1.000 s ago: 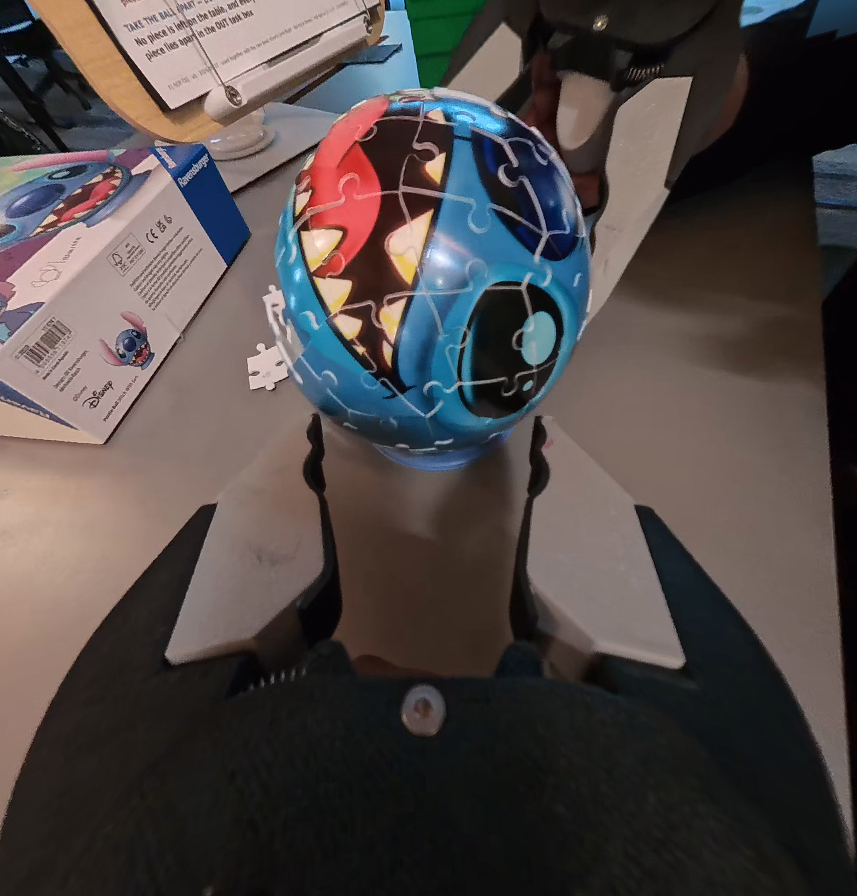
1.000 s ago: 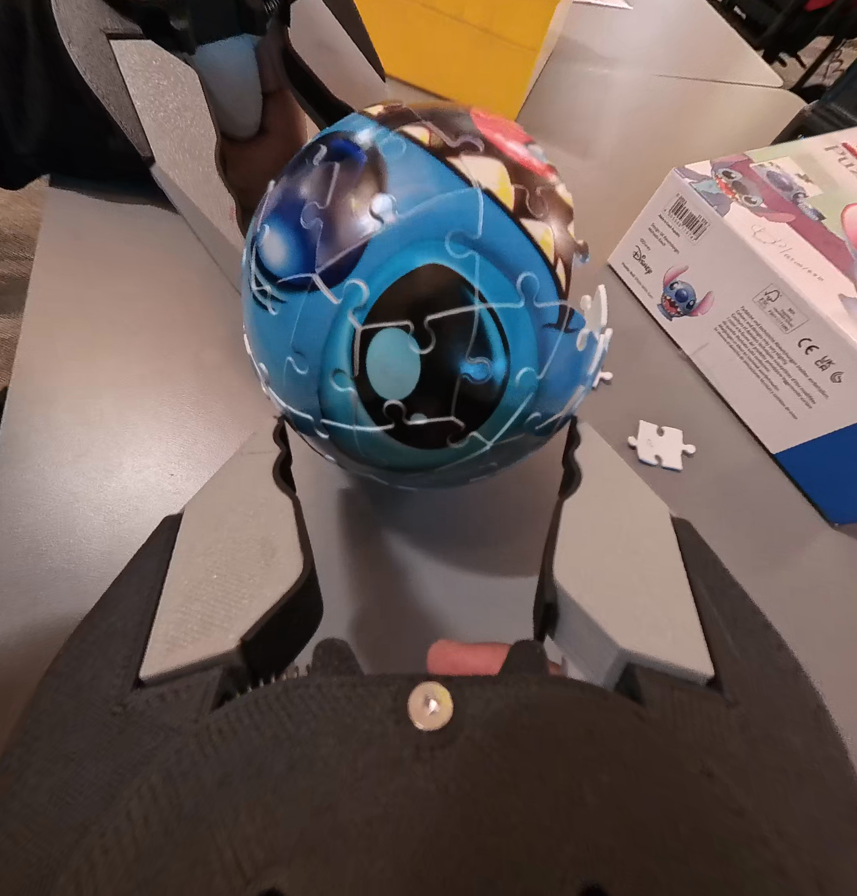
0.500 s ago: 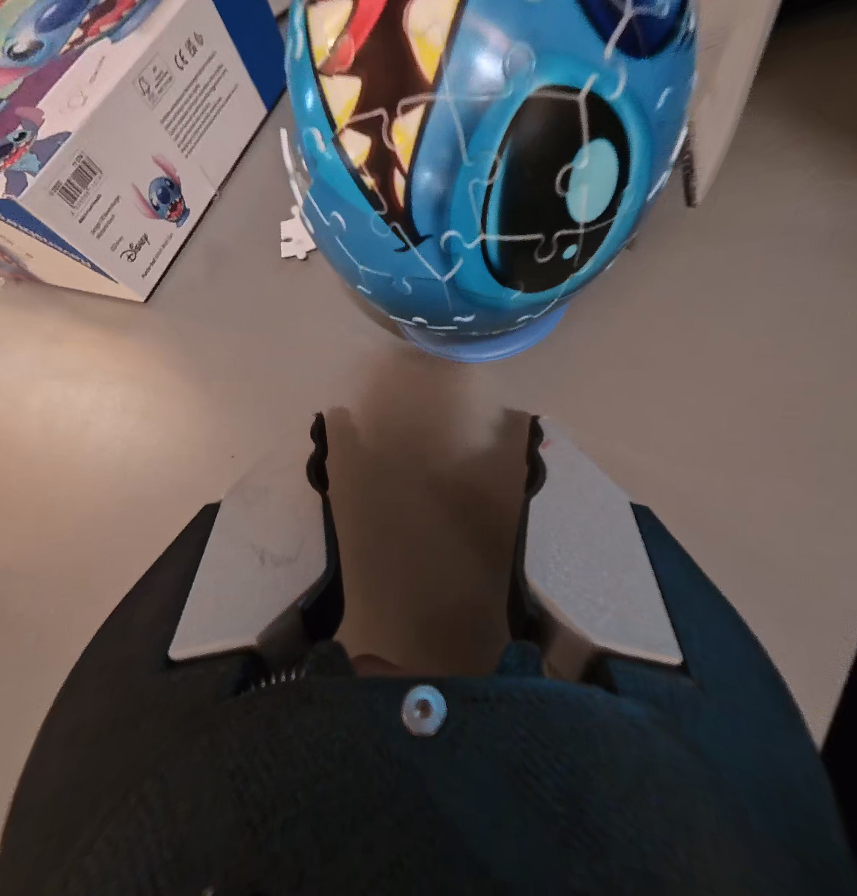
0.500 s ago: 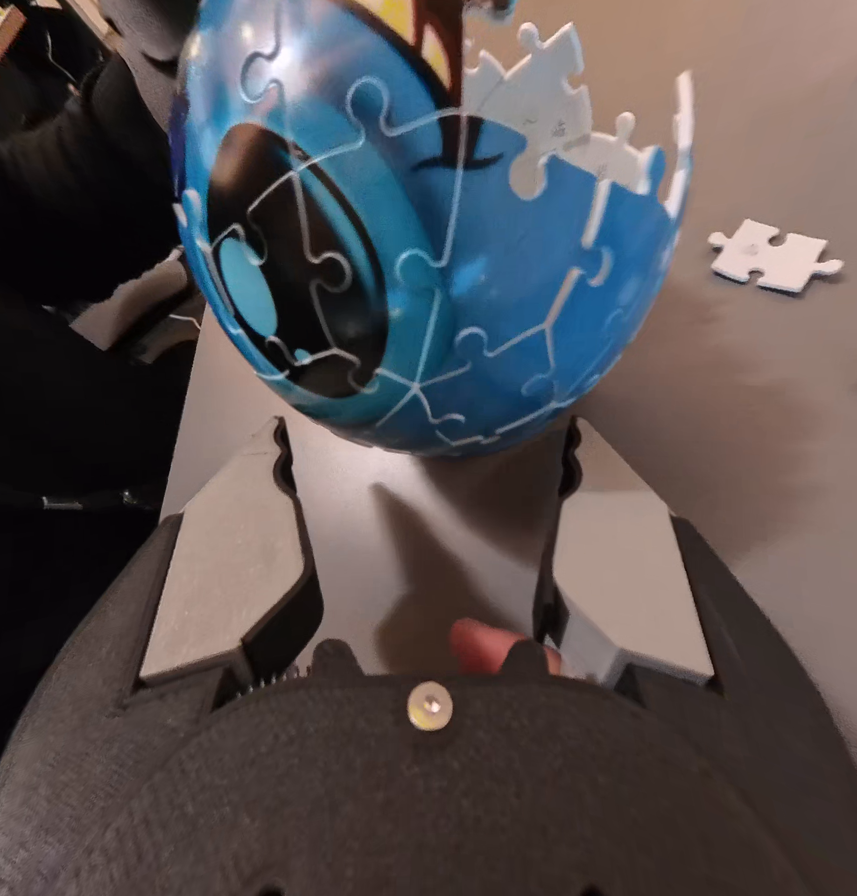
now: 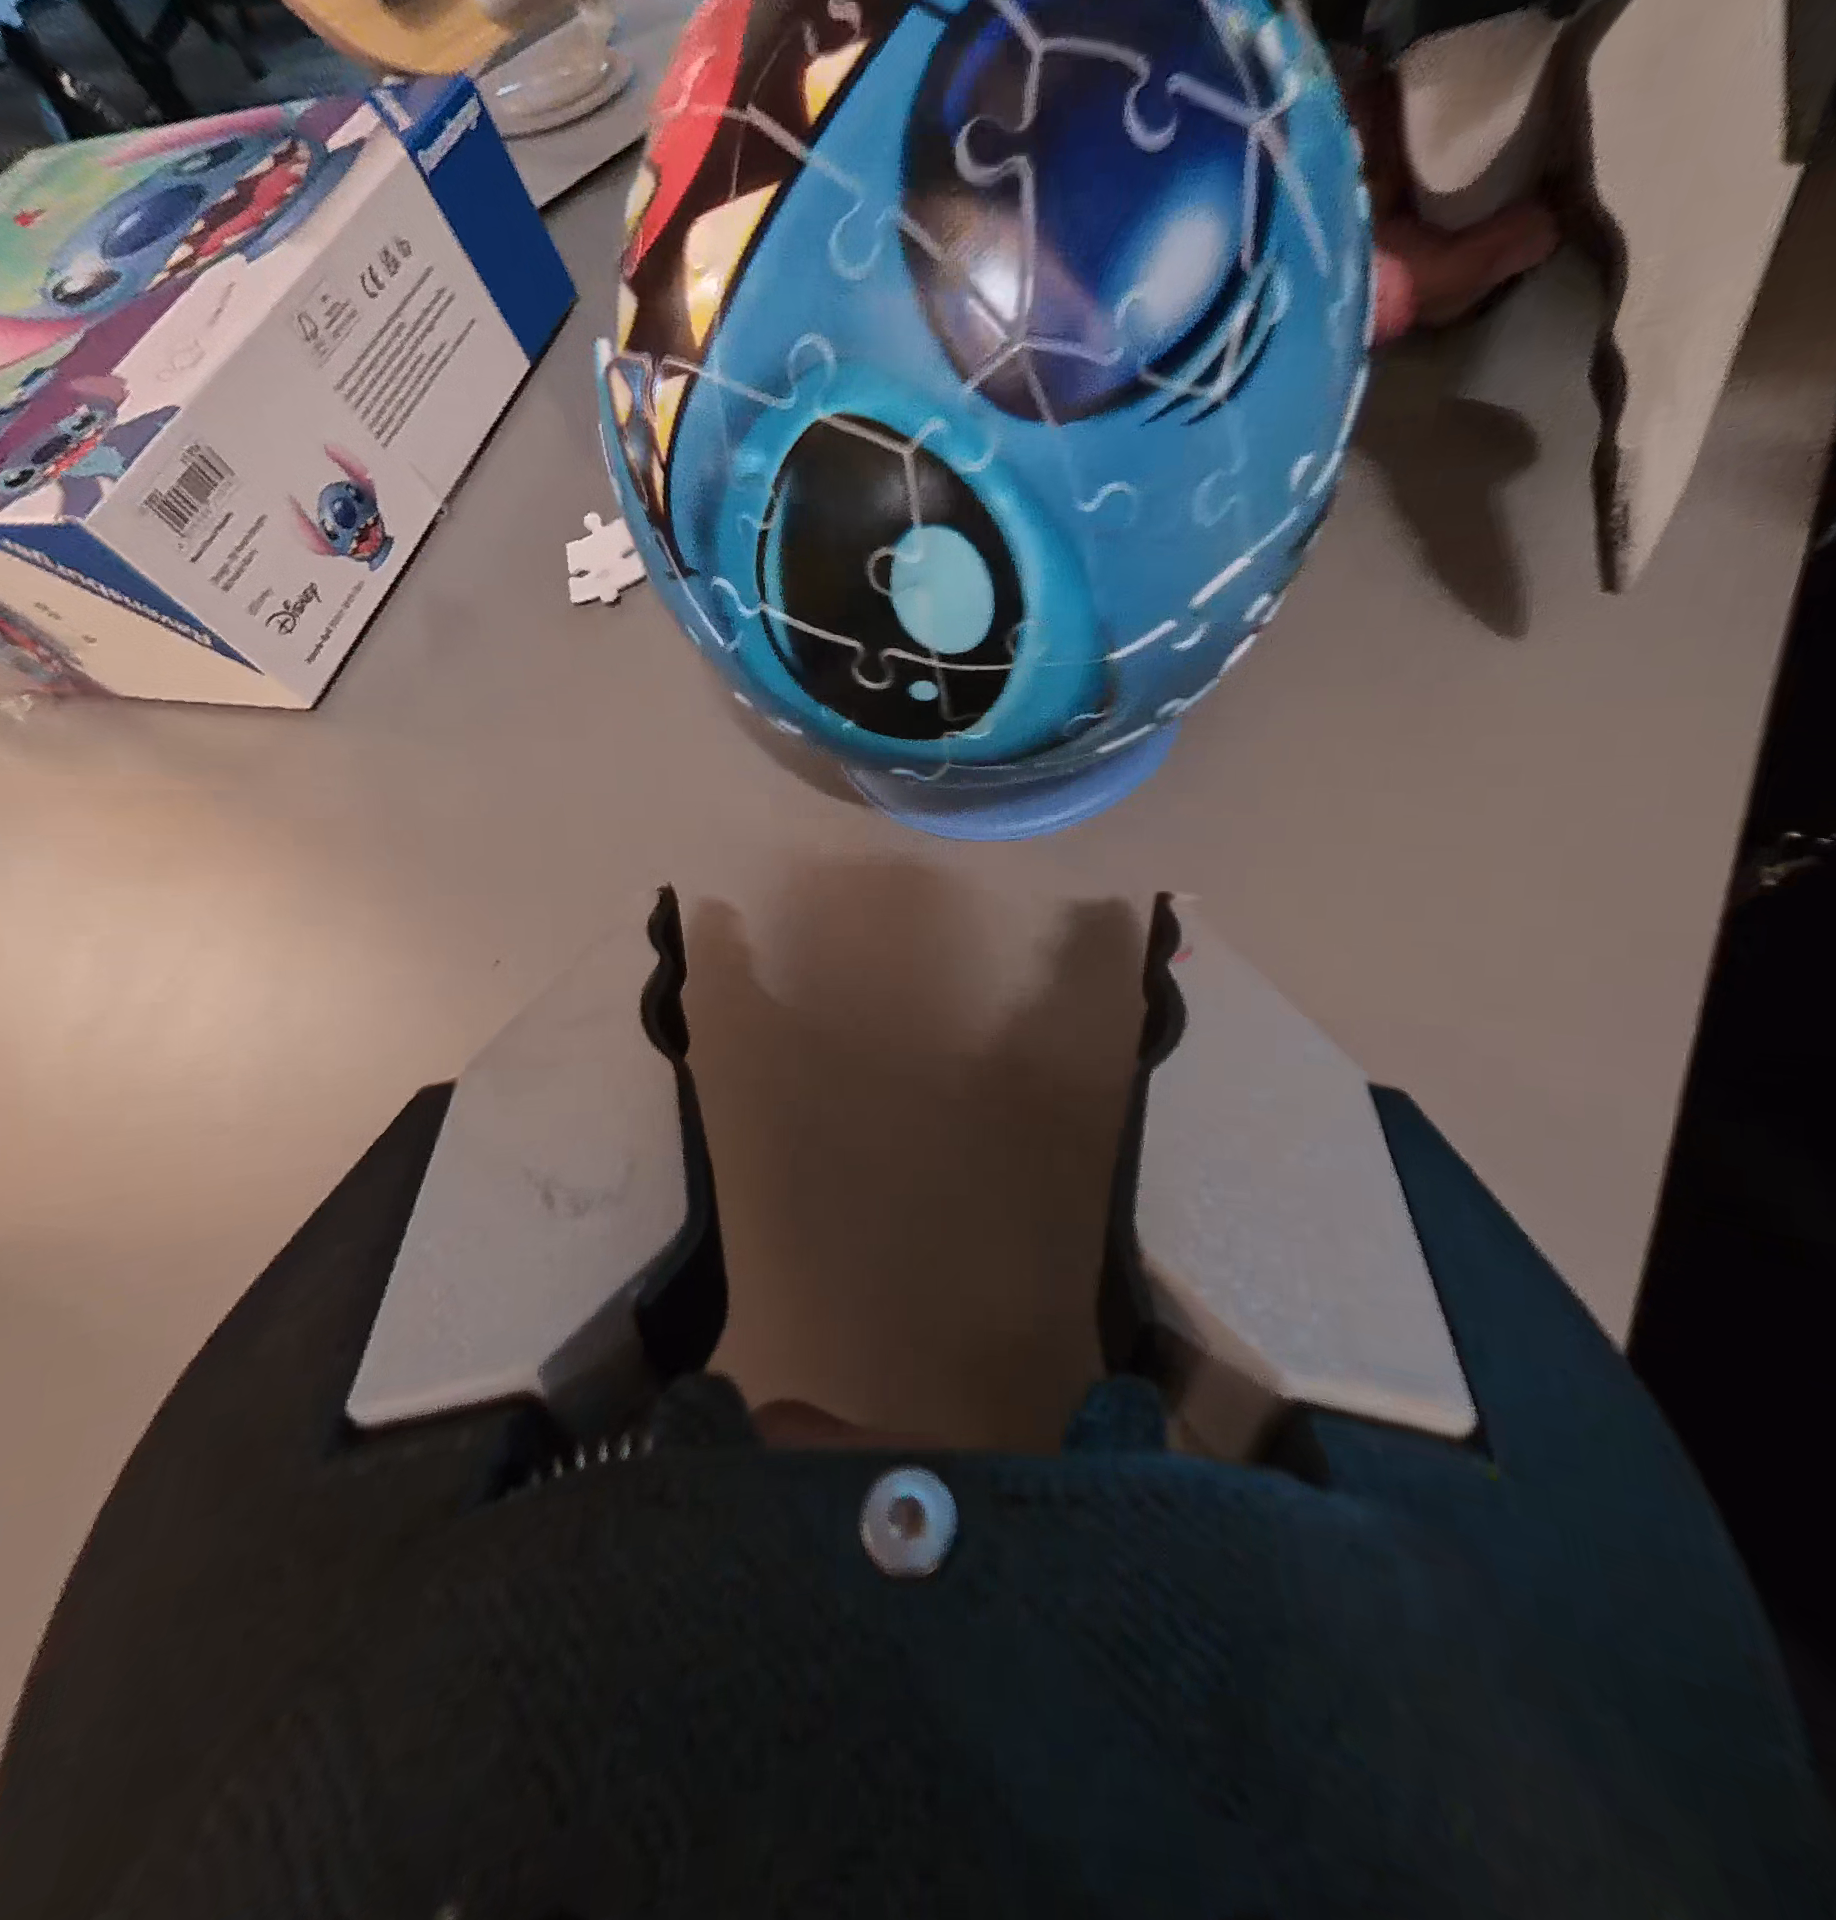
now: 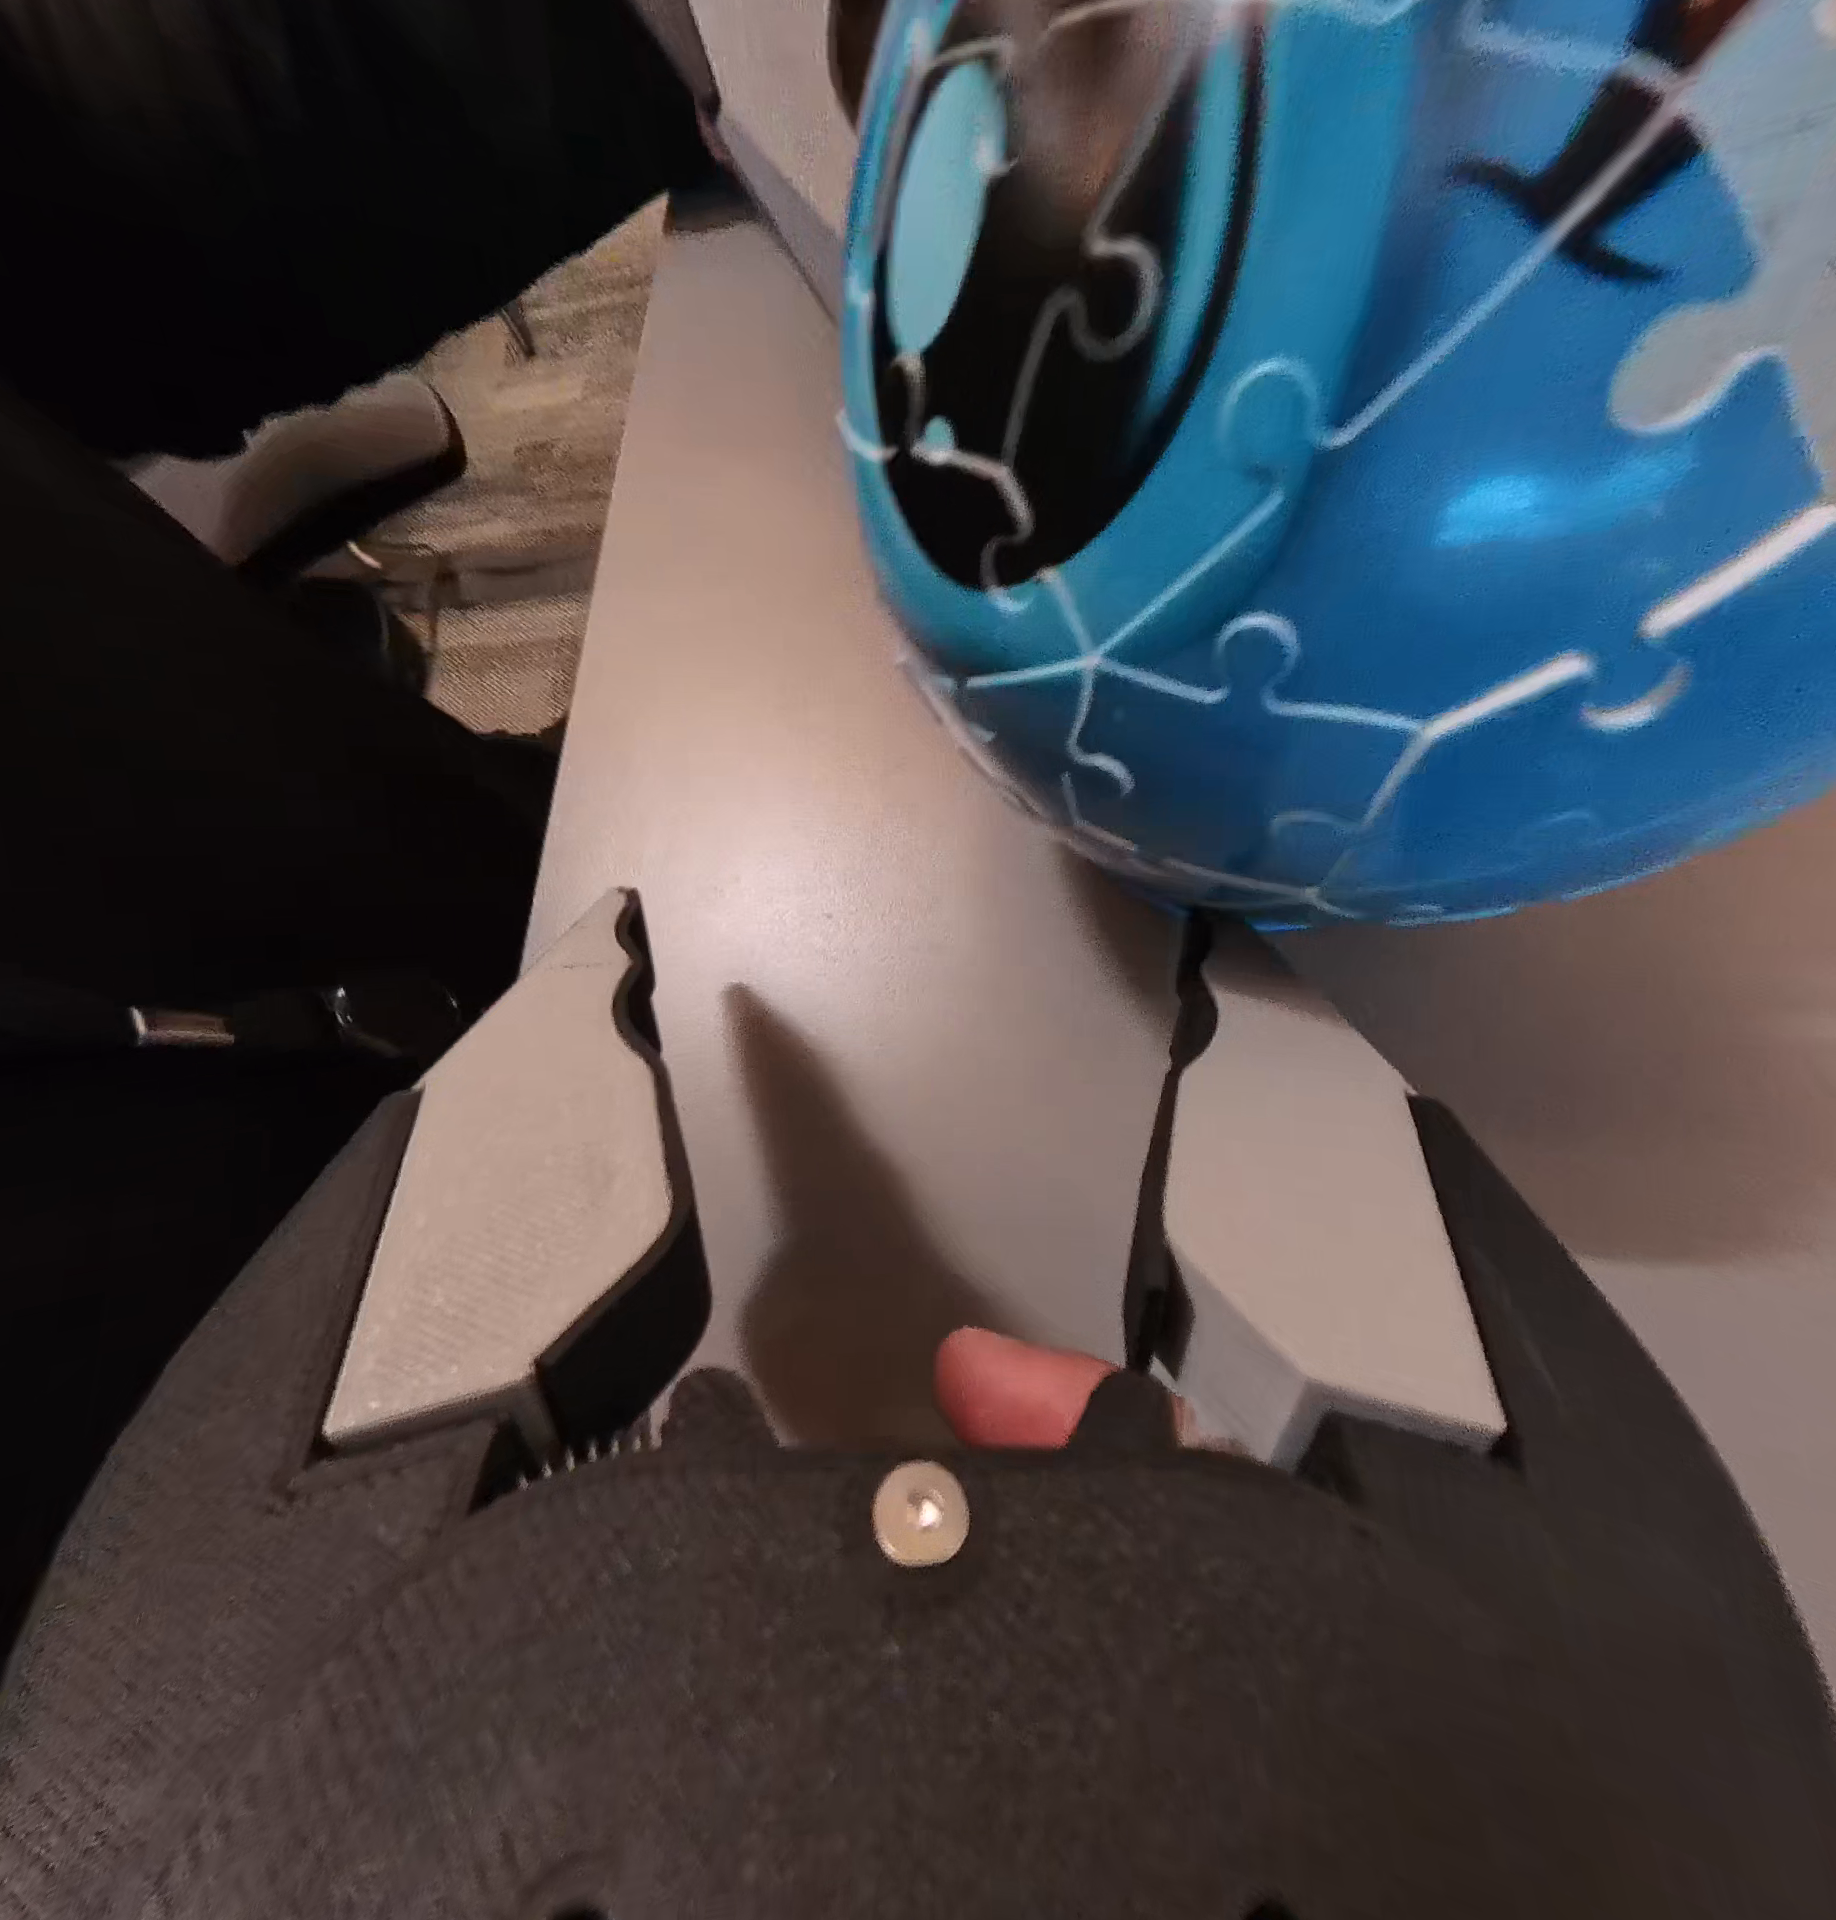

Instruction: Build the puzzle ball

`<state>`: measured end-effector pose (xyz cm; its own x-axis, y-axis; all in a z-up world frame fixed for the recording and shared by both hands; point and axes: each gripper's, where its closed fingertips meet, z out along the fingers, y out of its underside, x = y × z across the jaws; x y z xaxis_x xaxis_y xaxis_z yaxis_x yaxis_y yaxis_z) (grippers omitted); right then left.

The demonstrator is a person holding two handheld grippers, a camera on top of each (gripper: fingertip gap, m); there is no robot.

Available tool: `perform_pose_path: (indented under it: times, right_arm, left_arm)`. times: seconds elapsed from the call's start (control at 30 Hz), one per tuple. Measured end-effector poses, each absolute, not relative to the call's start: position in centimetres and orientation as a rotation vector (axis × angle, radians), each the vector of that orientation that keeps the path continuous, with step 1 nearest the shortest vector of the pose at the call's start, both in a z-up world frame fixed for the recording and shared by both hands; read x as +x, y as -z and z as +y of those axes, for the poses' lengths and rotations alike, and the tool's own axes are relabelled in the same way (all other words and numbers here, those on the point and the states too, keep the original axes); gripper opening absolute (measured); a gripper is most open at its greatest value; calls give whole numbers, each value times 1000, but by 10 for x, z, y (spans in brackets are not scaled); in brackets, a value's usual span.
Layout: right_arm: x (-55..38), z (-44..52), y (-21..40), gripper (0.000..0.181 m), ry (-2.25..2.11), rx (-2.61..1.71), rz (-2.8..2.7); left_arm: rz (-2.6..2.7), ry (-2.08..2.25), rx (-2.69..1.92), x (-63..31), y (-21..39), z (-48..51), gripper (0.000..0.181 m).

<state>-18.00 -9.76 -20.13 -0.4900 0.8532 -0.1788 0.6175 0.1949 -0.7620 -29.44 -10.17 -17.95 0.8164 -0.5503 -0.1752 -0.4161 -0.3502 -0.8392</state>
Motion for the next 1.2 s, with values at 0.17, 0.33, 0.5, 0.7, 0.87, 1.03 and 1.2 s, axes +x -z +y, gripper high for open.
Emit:
perform_pose_path:
  times: [0.17,0.33,0.5,0.7,0.87,1.03,1.2]
  right_arm:
    - [-173,-74,201,100,-1063,-1339,-2135]
    - [-183,-28,178,110,-989,-1292,-1882]
    - [-192,-30,163,115,-910,-1215,-1759]
    - [-205,-40,160,103,-848,-1184,-1702]
    - [-215,-42,163,99,-832,-1194,-1714]
    - [-219,-45,162,101,-898,-1213,-1718]
    - [-219,-51,159,102,-1003,-1245,-1716]
  left_arm:
    - [718,230,-1940,-295,171,-104,87]
    - [792,143,-1837,-290,163,-84,94]
    - [941,59,-1819,-291,172,-70,99]
    - [1023,120,-1736,-281,165,-62,97]
    - [1059,161,-1713,-272,165,-66,88]
    - [1015,175,-1736,-273,163,-69,88]
    - [968,258,-1745,-270,154,-77,88]
